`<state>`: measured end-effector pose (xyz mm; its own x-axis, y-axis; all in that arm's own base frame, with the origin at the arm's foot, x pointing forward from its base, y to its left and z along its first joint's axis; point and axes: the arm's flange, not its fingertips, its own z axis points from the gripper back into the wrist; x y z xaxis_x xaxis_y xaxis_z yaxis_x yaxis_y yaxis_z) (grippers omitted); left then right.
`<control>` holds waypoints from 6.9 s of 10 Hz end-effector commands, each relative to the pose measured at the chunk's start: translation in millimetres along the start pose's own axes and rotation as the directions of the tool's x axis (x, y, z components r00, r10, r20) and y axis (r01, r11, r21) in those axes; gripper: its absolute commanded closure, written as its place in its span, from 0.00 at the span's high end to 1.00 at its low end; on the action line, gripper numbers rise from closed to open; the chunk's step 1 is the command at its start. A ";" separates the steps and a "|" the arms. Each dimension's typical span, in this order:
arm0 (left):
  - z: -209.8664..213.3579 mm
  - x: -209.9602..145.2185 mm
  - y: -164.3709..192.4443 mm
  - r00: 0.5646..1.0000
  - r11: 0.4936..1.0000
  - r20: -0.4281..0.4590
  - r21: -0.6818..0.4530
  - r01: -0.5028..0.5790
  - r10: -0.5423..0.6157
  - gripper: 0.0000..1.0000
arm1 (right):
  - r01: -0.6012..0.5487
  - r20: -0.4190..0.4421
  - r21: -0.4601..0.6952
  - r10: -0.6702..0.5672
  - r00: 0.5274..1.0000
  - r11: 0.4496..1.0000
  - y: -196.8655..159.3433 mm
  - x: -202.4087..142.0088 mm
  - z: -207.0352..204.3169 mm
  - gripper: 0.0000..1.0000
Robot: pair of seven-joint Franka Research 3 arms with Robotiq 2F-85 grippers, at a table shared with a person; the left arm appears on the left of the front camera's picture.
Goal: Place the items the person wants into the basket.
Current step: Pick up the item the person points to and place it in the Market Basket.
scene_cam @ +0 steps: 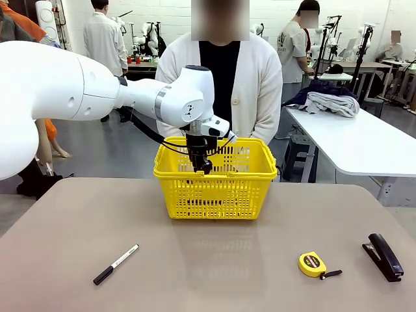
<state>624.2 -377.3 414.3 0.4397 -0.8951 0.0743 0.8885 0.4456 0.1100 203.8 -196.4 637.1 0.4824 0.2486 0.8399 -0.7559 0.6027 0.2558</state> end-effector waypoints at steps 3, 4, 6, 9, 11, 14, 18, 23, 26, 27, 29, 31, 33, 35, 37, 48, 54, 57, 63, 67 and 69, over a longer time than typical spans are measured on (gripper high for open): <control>4.2 6.1 5.7 1.000 1.000 0.017 0.012 0.020 -0.020 1.00 | -0.013 0.023 0.016 0.012 1.000 1.000 -0.1 2.1 0.5 1.00; 4.4 5.9 5.9 1.000 1.000 0.017 0.010 0.024 -0.024 1.00 | -0.013 0.023 0.016 0.012 1.000 1.000 -0.1 2.1 0.5 1.00; 4.3 6.2 5.4 1.000 1.000 0.017 0.003 0.027 -0.027 1.00 | -0.013 0.023 0.016 0.012 1.000 1.000 -0.1 2.1 0.5 1.00; 11.2 5.8 6.3 1.000 1.000 0.015 0.002 0.027 -0.027 1.00 | -0.013 0.023 0.016 0.012 1.000 1.000 -0.1 2.1 0.5 1.00; 54.4 -4.6 0.7 0.999 0.999 0.030 -0.014 0.033 -0.032 1.00 | -0.013 0.023 0.016 0.012 1.000 1.000 -0.1 2.1 0.5 1.00; 171.0 -67.9 -18.9 0.991 1.000 0.132 0.030 -0.004 0.000 1.00 | -0.013 0.023 0.016 0.012 1.000 1.000 -0.1 2.1 0.5 1.00; 217.3 -158.9 -77.5 0.983 0.997 0.183 0.067 -0.043 0.030 1.00 | -0.013 0.023 0.016 0.012 1.000 1.000 -0.1 2.1 0.5 1.00; 208.1 -205.6 -90.0 0.972 0.992 0.224 0.084 -0.093 0.072 1.00 | -0.013 0.023 0.016 0.012 1.000 1.000 -0.1 2.1 0.5 1.00; 216.4 -191.5 -92.2 0.979 0.989 0.185 0.102 -0.110 0.089 1.00 | -0.013 0.023 0.016 0.012 1.000 1.000 -0.1 2.1 0.5 1.00; 216.4 -191.5 -92.2 0.979 0.989 0.185 0.102 -0.110 0.089 1.00 | -0.013 0.023 0.016 0.012 1.000 1.000 -0.1 2.1 0.5 1.00; 216.4 -191.5 -92.2 0.979 0.989 0.185 0.102 -0.110 0.089 1.00 | -0.013 0.023 0.016 0.012 1.000 1.000 -0.1 2.1 0.5 1.00; 216.4 -191.5 -92.2 0.979 0.989 0.185 0.102 -0.110 0.089 1.00 | -0.013 0.023 0.016 0.012 1.000 1.000 -0.1 2.1 0.5 1.00; 216.4 -191.5 -92.2 0.979 0.989 0.185 0.102 -0.110 0.089 1.00 | -0.013 0.023 0.016 0.012 1.000 1.000 -0.1 2.1 0.5 1.00; 216.4 -191.5 -92.2 0.979 0.989 0.185 0.102 -0.110 0.089 1.00 | -0.013 0.023 0.016 0.012 1.000 1.000 -0.1 2.1 0.5 1.00; 222.8 -223.8 -90.2 0.963 0.993 0.263 0.078 -0.087 0.063 1.00 | -0.013 0.023 0.016 0.012 1.000 1.000 -0.1 2.1 0.5 1.00; 270.5 -569.5 -32.4 0.753 0.986 0.636 -0.111 -0.128 0.169 1.00 | -0.013 0.023 0.016 0.012 1.000 1.000 -0.1 2.1 0.5 1.00; 273.6 -571.6 -30.3 0.760 0.982 0.622 -0.118 -0.145 0.187 1.00 | -0.013 0.023 0.016 0.012 1.000 1.000 -0.1 2.1 0.5 1.00; 273.6 -571.6 -30.3 0.760 0.982 0.622 -0.118 -0.145 0.187 1.00 | -0.013 0.023 0.016 0.012 1.000 1.000 -0.1 2.1 0.5 1.00; 273.6 -571.6 -30.3 0.760 0.982 0.622 -0.118 -0.145 0.187 1.00 | -0.013 0.023 0.016 0.012 1.000 1.000 -0.1 2.1 0.5 1.00; 273.6 -571.6 -30.3 0.760 0.982 0.622 -0.118 -0.145 0.187 1.00 | -0.013 0.023 0.016 0.012 1.000 1.000 -0.1 2.1 0.5 1.00; 273.6 -571.6 -30.3 0.760 0.982 0.622 -0.118 -0.145 0.187 1.00 | -0.013 0.023 0.016 0.012 1.000 1.000 -0.1 2.1 0.5 1.00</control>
<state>311.1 124.7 639.4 0.4328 -0.5911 0.6807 0.8163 0.5773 -0.0177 203.5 -196.6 637.2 0.4827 0.2488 0.8397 -0.7561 0.6022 0.2562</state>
